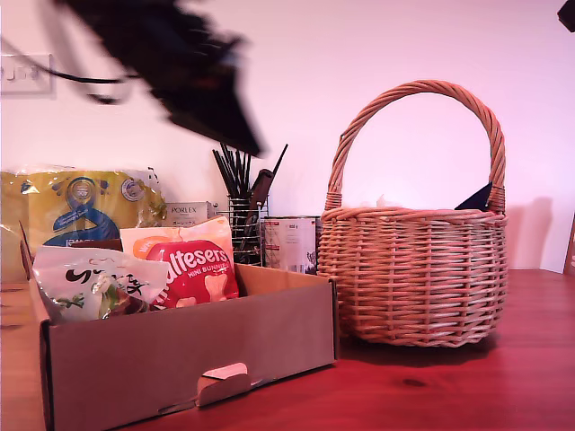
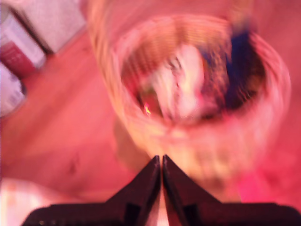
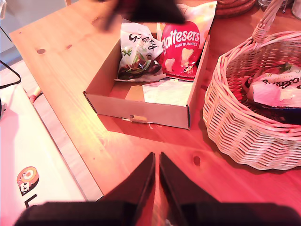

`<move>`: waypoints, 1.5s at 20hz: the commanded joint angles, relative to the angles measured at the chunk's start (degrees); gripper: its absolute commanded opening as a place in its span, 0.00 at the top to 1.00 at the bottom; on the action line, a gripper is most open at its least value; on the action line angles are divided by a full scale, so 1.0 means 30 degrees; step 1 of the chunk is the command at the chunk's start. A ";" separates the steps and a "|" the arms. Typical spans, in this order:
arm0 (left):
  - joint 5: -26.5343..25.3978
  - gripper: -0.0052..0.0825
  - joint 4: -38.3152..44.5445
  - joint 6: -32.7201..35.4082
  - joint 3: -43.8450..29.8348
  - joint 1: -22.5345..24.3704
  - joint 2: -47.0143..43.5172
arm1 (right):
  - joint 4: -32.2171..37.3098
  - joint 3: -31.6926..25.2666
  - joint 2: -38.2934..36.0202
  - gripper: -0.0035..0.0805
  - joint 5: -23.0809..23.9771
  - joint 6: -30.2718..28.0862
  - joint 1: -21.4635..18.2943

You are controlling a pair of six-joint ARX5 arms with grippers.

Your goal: Move the bags of Easter eggs from the cardboard box on the left into the woven basket on the right side.

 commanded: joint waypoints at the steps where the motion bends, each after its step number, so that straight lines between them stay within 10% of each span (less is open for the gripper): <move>1: 0.1282 0.96 0.0029 0.0627 -0.1341 0.1428 -0.0947 | 0.0138 0.0299 -0.0015 0.97 -0.0109 -0.0051 0.0095; 6: 0.2652 0.92 0.0146 0.1566 -0.1727 0.5238 -0.1909 | 0.0138 0.0299 -0.0015 0.97 -0.0160 -0.0044 0.0095; 9: 0.2980 0.29 0.1399 0.1894 -0.1719 0.5901 -0.1421 | 0.0197 0.0299 -0.0007 0.97 -0.0168 -0.0036 0.0095; 10: 0.3031 0.24 0.1654 0.3344 -0.1719 0.5909 -0.1144 | 0.0219 0.0299 -0.0007 0.97 -0.0168 -0.0036 0.0095; 30: 0.5275 0.24 -0.6280 0.5544 0.9304 0.6994 1.0724 | 0.0211 0.0299 0.0073 0.97 -0.0503 -0.0058 0.0087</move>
